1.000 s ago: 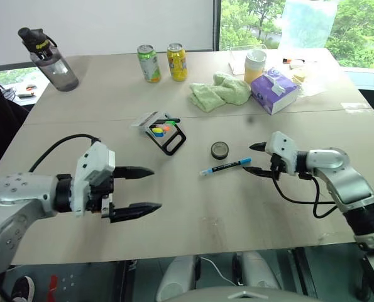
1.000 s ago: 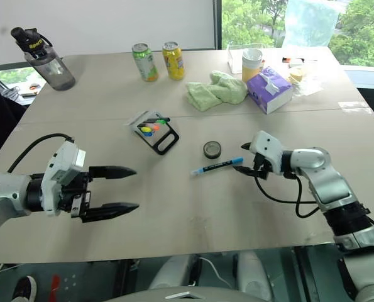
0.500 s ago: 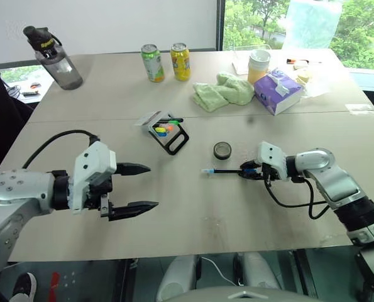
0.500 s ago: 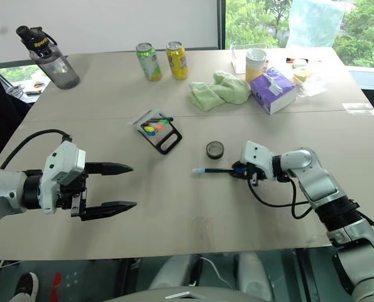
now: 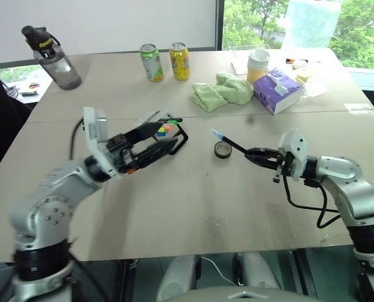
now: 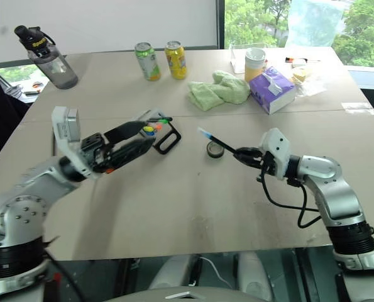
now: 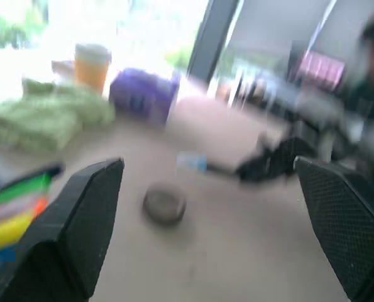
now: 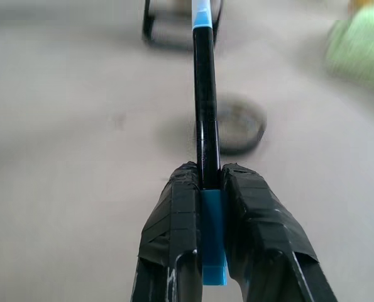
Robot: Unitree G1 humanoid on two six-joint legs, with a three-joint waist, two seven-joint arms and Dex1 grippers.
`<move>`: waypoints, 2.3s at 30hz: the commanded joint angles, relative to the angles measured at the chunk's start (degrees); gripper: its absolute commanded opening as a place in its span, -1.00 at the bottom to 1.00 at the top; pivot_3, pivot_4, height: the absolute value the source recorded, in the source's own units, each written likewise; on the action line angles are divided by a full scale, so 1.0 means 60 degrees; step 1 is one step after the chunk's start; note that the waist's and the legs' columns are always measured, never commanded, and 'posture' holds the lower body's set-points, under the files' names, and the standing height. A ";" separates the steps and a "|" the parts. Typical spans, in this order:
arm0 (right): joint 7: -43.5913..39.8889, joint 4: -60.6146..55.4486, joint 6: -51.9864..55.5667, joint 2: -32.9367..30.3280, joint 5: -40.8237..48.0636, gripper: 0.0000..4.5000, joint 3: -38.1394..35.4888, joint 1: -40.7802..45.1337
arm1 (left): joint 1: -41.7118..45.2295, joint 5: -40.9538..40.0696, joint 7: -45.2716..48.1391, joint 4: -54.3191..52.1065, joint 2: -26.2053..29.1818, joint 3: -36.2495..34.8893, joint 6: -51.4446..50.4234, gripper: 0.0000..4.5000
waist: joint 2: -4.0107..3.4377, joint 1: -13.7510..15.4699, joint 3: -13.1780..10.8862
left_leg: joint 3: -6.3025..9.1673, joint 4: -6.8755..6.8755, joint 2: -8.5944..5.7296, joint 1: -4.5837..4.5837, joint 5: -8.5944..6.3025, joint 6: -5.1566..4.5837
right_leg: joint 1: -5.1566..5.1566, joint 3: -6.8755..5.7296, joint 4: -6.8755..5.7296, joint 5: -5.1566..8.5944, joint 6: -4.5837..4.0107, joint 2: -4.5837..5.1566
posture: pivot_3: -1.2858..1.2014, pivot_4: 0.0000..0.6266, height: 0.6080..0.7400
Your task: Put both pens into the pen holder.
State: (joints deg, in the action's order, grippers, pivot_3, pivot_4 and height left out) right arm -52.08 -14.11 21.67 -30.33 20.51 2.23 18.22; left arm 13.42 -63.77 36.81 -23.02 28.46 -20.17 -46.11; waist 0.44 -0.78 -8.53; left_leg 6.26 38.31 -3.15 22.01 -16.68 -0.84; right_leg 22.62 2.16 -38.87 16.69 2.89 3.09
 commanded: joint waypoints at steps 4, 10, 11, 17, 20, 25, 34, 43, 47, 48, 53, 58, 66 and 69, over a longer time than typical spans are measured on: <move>0.0722 -0.1821 0.0711 0.0336 0.0784 -1.00 0.0013 -0.0096 | 0.0547 -0.1521 -0.2776 -0.0100 -0.2159 0.0615 0.0208 1.00 | 0.0005 0.0001 0.0001 | -0.0001 -0.0003 0.0001 -0.0006 0.0002 0.0003 | 0.0002 0.0001 -0.0005 0.0000 0.0000 -0.0006 | 0.03 -0.52 1.00; 0.0778 -0.2207 0.0815 0.0222 0.0891 -1.00 0.0141 -0.0227 | 0.0770 -0.1596 -0.3177 0.0100 -0.2734 0.1073 0.0256 1.00 | 0.0008 -0.0018 0.0003 | -0.0008 0.0000 -0.0003 -0.0006 0.0002 0.0003 | 0.0000 0.0006 -0.0003 0.0000 0.0000 -0.0011 | 0.03 -0.52 1.00; 0.0783 -0.2247 0.0838 0.0202 0.0923 -1.00 0.0127 -0.0220 | 0.0696 -0.1485 -0.3072 0.0051 -0.2694 0.1217 0.0206 1.00 | 0.0007 -0.0018 0.0002 | -0.0010 -0.0001 -0.0003 -0.0008 0.0002 0.0003 | 0.0000 0.0008 -0.0003 0.0000 -0.0001 -0.0012 | 0.03 -0.52 1.00; 0.0828 -0.2353 0.0914 0.0110 0.1050 -1.00 0.0085 -0.0207 | 0.0561 -0.1551 -0.2969 -0.0064 -0.2705 0.1523 0.0274 0.67 | 0.0008 0.0001 0.0003 | -0.0010 -0.0002 -0.0002 -0.0007 0.0002 0.0004 | 0.0001 0.0009 -0.0001 0.0001 -0.0001 -0.0013 | 0.03 -0.52 1.00; 0.0910 -0.2322 0.0919 0.0113 0.1083 -1.00 0.0075 -0.0172 | 0.0416 -0.1196 -0.2626 -0.0240 -0.2414 0.1926 0.0121 0.05 | 0.0008 -0.0001 0.0002 | -0.0009 -0.0002 -0.0003 -0.0007 0.0002 0.0003 | 0.0000 0.0008 0.0000 0.0001 -0.0001 -0.0013 | 0.03 -0.52 1.00; 0.1012 -0.2306 0.0958 0.0085 0.1110 -1.00 0.0058 -0.0209 | 0.0357 -0.1081 -0.2520 -0.0276 -0.2313 0.2113 0.0255 -0.82 | 0.0007 0.0002 0.0002 | -0.0011 -0.0003 -0.0002 -0.0009 0.0002 0.0004 | 0.0000 0.0010 -0.0001 0.0001 -0.0001 -0.0013 | 0.03 -0.52 1.00; 0.1465 -0.1656 0.0918 -0.0273 0.0770 0.45 -0.0428 -0.0592 | 0.0730 -0.0036 -0.1910 -0.0432 -0.2031 0.2224 0.1015 -1.00 | 0.0008 0.0033 0.0002 | -0.0012 -0.0003 -0.0003 -0.0006 0.0002 0.0004 | 0.0000 0.0009 0.0001 0.0001 -0.0001 -0.0013 | 0.03 -0.52 1.00; 0.0067 -0.1001 0.0249 -0.0873 0.2709 0.67 -0.2757 -0.1849 | 0.1638 0.7467 -0.0921 -0.0579 0.0023 0.5219 0.5351 -1.00 | 0.0001 0.0005 -0.0002 | -0.0039 -0.0019 -0.0008 -0.0009 0.0001 0.0001 | -0.0002 0.0019 0.0009 0.0001 -0.0001 -0.0016 | 0.03 -0.52 1.00; -0.0712 -0.1191 0.0162 -0.0862 0.4081 0.67 -0.3722 -0.2191 | 0.2122 1.1299 -0.1819 -0.0351 0.0839 0.5886 0.6892 -1.00 | 0.0008 -0.0002 -0.0005 | -0.0038 -0.0020 0.0005 -0.0011 0.0001 0.0000 | -0.0003 0.0028 0.0006 0.0001 -0.0001 -0.0025 | 0.03 -0.52 1.00; -0.0868 -0.1215 0.0148 -0.0850 0.4302 0.67 -0.3831 -0.2259 | 0.2114 1.2038 -0.2169 -0.0337 0.0956 0.5880 0.7032 -1.00 | 0.0007 -0.0002 -0.0005 | -0.0040 -0.0035 0.0009 -0.0016 0.0001 0.0000 | -0.0003 0.0033 0.0008 0.0001 -0.0002 -0.0030 | 0.03 -0.52 1.00; -0.1047 -0.1332 0.0087 -0.0796 0.4570 0.67 -0.3768 -0.2298 | 0.1568 1.4601 -0.3237 -0.0804 0.1325 0.5688 0.8260 -1.00 | 0.0009 0.0005 -0.0006 | -0.0052 -0.0034 0.0010 -0.0014 -0.0002 -0.0004 | 0.0001 0.0033 0.0010 0.0000 0.0000 -0.0024 | 0.03 -0.52 1.00; -0.1222 -0.1328 -0.0041 -0.0805 0.4456 0.67 -0.3486 -0.2317 | 0.0639 1.5812 -0.3436 -0.1301 0.1070 0.5500 0.8205 -1.00 | 0.0009 0.0076 -0.0006 | -0.0045 -0.0032 0.0008 -0.0012 -0.0002 -0.0004 | 0.0001 0.0034 0.0009 0.0000 0.0000 -0.0016 | 0.03 -0.52 1.00; -0.1096 -0.1438 0.0163 -0.0959 0.4466 0.67 -0.3093 -0.1940 | -0.0253 1.6707 -0.3149 -0.1730 0.0546 0.4837 0.7160 -1.00 | 0.0010 0.0102 -0.0006 | -0.0043 -0.0028 0.0009 -0.0011 -0.0002 -0.0005 | 0.0001 0.0028 0.0007 0.0000 0.0000 -0.0017 | 0.03 -0.52 1.00; -0.0902 -0.1534 0.0272 -0.0956 0.4468 0.67 -0.2938 -0.1774 | -0.0317 1.6709 -0.3083 -0.1644 0.0298 0.4683 0.6853 -1.00 | 0.0010 0.0121 -0.0007 | -0.0042 -0.0028 0.0009 -0.0010 -0.0002 -0.0005 | 0.0001 0.0026 0.0005 0.0000 0.0000 -0.0017 | 0.03 -0.52 1.00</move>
State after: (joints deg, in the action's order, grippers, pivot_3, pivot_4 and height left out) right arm -58.10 -20.92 23.18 -35.47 46.57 -15.42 6.45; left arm 11.20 36.17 18.38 -31.30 30.83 9.38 -4.07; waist 0.51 -0.06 -8.57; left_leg 6.01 38.14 -3.09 21.96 -16.69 -0.87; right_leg 22.62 2.32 -38.83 16.69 2.89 2.98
